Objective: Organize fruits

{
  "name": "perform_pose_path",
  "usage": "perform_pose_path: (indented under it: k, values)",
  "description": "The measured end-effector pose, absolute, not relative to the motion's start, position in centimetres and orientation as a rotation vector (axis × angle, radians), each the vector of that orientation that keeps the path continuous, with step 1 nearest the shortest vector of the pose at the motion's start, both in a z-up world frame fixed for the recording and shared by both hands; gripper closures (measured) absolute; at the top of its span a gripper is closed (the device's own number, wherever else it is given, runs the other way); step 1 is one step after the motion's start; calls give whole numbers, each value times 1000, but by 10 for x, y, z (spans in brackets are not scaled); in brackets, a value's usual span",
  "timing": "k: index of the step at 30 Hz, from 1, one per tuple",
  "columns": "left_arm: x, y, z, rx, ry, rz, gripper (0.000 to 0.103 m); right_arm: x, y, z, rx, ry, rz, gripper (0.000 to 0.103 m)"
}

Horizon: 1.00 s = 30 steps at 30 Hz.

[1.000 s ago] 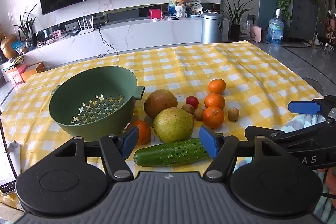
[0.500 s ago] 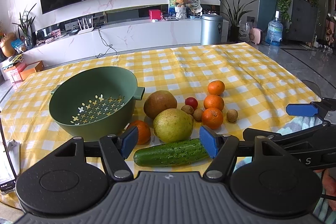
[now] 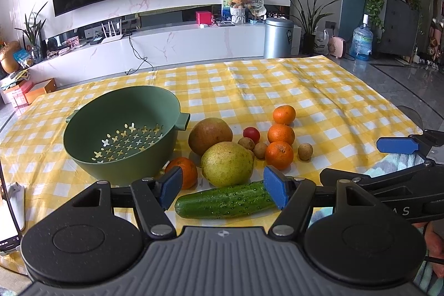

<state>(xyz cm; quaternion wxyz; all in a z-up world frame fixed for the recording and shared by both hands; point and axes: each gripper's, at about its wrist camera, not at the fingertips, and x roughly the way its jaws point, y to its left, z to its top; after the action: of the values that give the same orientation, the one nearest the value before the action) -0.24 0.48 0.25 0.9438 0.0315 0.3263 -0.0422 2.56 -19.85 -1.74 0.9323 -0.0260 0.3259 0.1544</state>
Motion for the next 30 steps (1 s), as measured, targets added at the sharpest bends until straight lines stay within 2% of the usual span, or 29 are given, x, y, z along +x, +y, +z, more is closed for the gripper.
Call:
perform_pose_path:
  k: [30]
  values:
    - [-4,5,1,61,665,-86,25,27,-198,-18,-58,673,313,4]
